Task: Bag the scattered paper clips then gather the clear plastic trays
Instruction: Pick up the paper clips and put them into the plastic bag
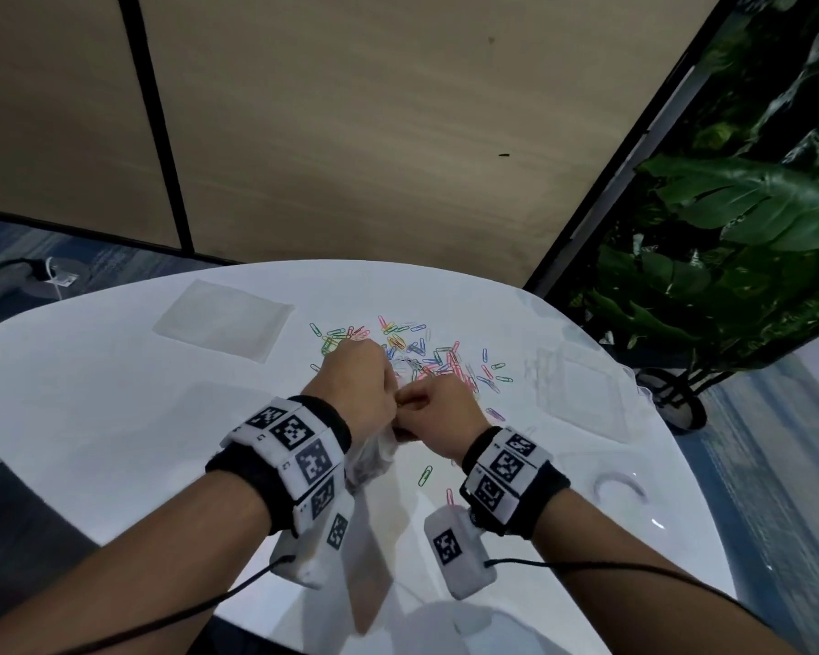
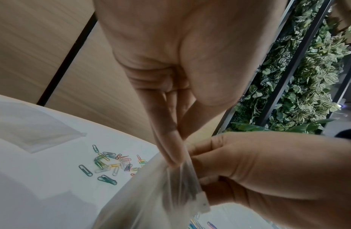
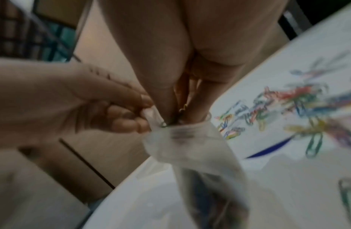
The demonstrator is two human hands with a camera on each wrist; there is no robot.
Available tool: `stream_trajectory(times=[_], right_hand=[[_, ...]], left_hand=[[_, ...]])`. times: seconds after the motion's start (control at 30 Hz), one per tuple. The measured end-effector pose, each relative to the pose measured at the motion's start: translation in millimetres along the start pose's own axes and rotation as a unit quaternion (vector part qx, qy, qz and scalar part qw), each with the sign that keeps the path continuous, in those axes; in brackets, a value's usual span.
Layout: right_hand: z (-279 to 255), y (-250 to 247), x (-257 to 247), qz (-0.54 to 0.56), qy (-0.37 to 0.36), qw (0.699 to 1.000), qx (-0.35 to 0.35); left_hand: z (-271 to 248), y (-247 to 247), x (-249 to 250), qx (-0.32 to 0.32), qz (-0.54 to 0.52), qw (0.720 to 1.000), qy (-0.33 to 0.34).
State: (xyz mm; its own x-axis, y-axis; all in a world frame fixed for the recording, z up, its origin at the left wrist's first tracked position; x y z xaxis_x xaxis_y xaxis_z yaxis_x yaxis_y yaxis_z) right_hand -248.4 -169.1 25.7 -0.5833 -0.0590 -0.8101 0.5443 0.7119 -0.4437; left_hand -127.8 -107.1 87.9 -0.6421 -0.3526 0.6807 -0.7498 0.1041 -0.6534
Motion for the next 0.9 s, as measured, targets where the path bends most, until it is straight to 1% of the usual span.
stream_trajectory(times=[0.07, 0.13, 0.2, 0.27, 0.3, 0.37, 0.43, 0.5, 0.53, 0.57, 0.6, 0.67, 0.7, 0.73, 0.77, 0.8, 0.83, 0.87, 0.9], right_hand=[[0.1, -2.8, -5.7, -0.089, -0.017, 0.995, 0.033], [0.2, -2.7, -9.0, -0.129, -0.028, 0.991, 0.039], [-0.3, 0.1, -9.0, -0.144, -0.026, 0.989, 0.027], [0.5, 1.5, -7.2, -0.127, -0.024, 0.991, 0.022], [0.4, 0.4, -8.4, -0.124, -0.031, 0.991, 0.028], [-0.5, -0.7, -13.6, -0.151, -0.048, 0.987, 0.033], [-2.4, 2.9, -19.3, -0.181, -0.049, 0.982, 0.002], [-4.5, 7.5, -19.8, -0.149, -0.047, 0.986, -0.054], [-6.0, 8.5, -19.9, -0.113, -0.053, 0.99, -0.07], [-7.7, 5.9, -20.2, -0.073, -0.059, 0.993, -0.068], [-9.3, -0.5, -19.5, -0.031, -0.061, 0.997, -0.048], [-16.8, -19.8, -10.5, 0.033, -0.056, 0.998, 0.022], [-21.3, -30.6, 1.8, 0.033, -0.039, 0.996, 0.066], [-26.3, -39.7, 19.3, 0.005, -0.004, 0.995, 0.101], [-31.3, -44.2, 41.1, -0.029, 0.051, 0.992, 0.108], [-36.7, -42.4, 68.0, -0.049, 0.123, 0.987, 0.089], [-41.9, -34.8, 93.2, -0.043, 0.19, 0.979, 0.058], [-47.5, -23.9, 111.7, -0.018, 0.238, 0.97, 0.036], [-51.4, -13.0, 124.1, -0.012, 0.262, 0.964, 0.03]], left_hand=[[1.4, 1.8, 0.3, 0.002, -0.002, 1.0, 0.004], [1.8, 2.0, 0.3, 0.001, -0.005, 1.0, 0.005], [2.3, 0.8, -0.5, 0.001, -0.007, 1.0, 0.004], [2.6, -0.5, -1.7, 0.001, -0.008, 1.0, 0.002], [2.4, -0.8, -1.9, -0.001, -0.008, 1.0, 0.0], [1.7, -1.7, -2.0, -0.004, -0.002, 1.0, -0.002], [1.6, -2.3, -2.1, -0.007, 0.003, 1.0, -0.002], [2.4, -2.8, -3.0, -0.006, 0.0, 1.0, -0.003], [3.2, -3.3, -4.1, -0.005, -0.004, 1.0, -0.005], [3.6, -3.5, -5.6, -0.004, -0.007, 1.0, -0.007], [3.9, -3.9, -7.1, -0.003, -0.008, 1.0, -0.007], [4.3, -4.9, -11.3, -0.002, -0.014, 1.0, -0.008], [4.6, -5.6, -13.5, -0.004, -0.016, 1.0, -0.008], [4.4, -6.4, -15.3, -0.006, -0.017, 1.0, -0.009], [4.1, -7.0, -16.4, -0.008, -0.015, 1.0, -0.01], [3.8, -7.6, -17.0, -0.009, -0.014, 1.0, -0.01], [3.6, -8.2, -17.4, -0.009, -0.012, 1.0, -0.01], [3.3, -8.9, -17.0, -0.009, -0.01, 1.0, -0.009], [2.8, -9.1, -16.6, -0.008, -0.006, 1.0, -0.008]])
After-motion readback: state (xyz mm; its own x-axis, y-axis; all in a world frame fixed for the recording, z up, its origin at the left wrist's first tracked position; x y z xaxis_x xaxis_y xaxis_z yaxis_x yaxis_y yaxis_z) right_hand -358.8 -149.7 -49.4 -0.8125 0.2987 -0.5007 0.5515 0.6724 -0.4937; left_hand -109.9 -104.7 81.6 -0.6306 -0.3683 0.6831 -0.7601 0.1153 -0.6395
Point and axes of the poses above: each hand's wrist, its own z-axis towards the middle knuckle, its own y-axis out of the palm, x = y × z, the point moved 5 cm from there along z, towards the middle knuckle, and after that the axes turned 12 degrees about -x, right-handed, at the moved point
